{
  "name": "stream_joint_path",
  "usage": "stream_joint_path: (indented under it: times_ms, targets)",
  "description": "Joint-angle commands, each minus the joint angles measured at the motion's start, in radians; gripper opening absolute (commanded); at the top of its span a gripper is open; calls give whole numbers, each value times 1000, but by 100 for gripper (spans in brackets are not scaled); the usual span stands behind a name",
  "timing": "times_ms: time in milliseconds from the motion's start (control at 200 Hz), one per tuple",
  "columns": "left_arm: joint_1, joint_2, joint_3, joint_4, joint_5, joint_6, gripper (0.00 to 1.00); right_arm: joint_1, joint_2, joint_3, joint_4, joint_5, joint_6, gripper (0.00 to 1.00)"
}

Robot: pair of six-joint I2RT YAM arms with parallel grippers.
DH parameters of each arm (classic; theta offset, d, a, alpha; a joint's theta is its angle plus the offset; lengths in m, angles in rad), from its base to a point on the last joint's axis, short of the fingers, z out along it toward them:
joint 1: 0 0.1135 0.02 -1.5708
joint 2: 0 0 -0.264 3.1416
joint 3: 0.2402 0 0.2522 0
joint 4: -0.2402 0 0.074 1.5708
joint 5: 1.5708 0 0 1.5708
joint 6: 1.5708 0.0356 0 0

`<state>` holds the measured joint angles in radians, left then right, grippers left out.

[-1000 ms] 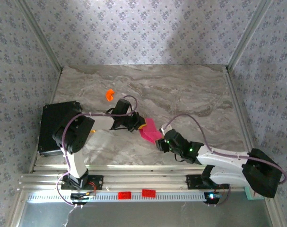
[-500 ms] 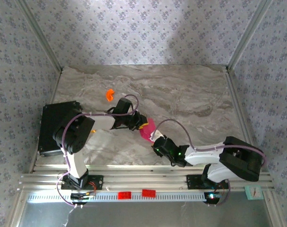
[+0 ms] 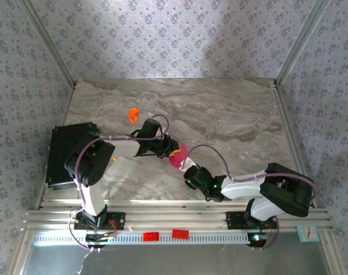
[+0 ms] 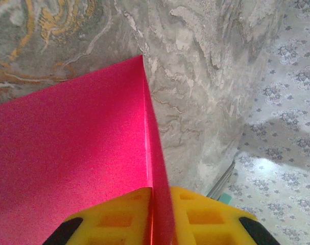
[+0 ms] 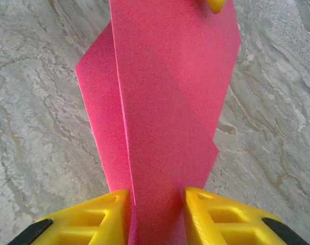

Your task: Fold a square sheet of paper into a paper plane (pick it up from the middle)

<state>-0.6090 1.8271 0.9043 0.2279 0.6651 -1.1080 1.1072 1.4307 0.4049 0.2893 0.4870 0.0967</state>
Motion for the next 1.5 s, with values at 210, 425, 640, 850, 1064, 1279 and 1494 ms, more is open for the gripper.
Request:
stream_joint_path:
  times_ms: [210,425,640,850,1064,1279,1494]
  targets:
    - [-8,-14,33,-25,16,27,15,9,1,5,10,27,8,27]
    - [-9,-10,31,-27,13,27,14,10,-10,-8,15,22,14,23]
    - [-10,-5,33,-30,16,28,14,10,-35,-26,17,18,31,19]
    - [-12,1,33,-32,19,28,14,6,-36,-33,16,-10,47,15]
    - [-14,1,34,-35,19,28,14,3,-30,-36,24,-20,58,14]
    - [-15,-2,35,-38,16,28,13,0,-31,-32,24,-20,72,14]
    - [-16,1,36,-42,18,30,11,0,-48,-43,59,-7,61,18]
